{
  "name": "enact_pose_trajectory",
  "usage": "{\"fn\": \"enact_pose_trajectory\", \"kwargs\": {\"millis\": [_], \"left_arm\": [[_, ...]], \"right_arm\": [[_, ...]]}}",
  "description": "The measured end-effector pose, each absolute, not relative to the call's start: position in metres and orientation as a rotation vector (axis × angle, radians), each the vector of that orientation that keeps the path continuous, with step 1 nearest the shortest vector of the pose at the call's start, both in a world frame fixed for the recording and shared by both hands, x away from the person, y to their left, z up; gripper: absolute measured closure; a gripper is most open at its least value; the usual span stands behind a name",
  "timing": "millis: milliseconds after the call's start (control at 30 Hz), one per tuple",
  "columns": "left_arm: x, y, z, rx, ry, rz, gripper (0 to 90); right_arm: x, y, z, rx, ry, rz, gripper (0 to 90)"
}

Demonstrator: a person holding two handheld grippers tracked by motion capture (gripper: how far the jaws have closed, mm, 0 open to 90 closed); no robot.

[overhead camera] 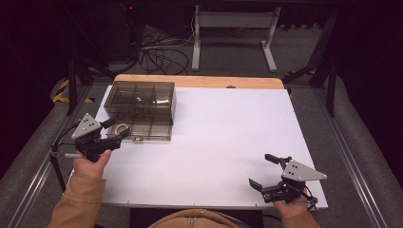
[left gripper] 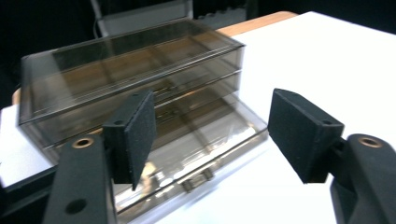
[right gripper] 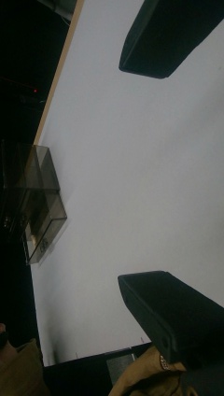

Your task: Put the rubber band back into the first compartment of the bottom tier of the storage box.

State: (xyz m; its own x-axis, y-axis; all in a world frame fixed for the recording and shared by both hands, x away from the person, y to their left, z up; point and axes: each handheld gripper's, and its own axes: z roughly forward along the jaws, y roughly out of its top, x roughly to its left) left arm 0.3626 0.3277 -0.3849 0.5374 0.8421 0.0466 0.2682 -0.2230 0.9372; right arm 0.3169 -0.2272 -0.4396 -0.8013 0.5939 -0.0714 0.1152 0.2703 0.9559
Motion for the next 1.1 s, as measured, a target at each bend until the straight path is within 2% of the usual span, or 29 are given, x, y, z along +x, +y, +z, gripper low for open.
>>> {"fn": "enact_pose_trajectory", "kwargs": {"millis": [267, 667, 1100], "left_arm": [[0.341, 0.318, -0.39, 1.753, 0.858, 0.634, 27.5], [0.319, 0.308, -0.405, 1.76, 0.782, 0.592, 21.8], [0.3, 0.303, -0.43, 1.765, 0.721, 0.622, 17.1]], "right_arm": [[0.317, -0.227, -0.44, 0.639, 2.131, 1.553, 1.2], [0.318, -0.228, -0.441, 0.642, 2.139, 1.558, 1.1], [0.318, -0.228, -0.441, 0.645, 2.142, 1.568, 1.1]]}}
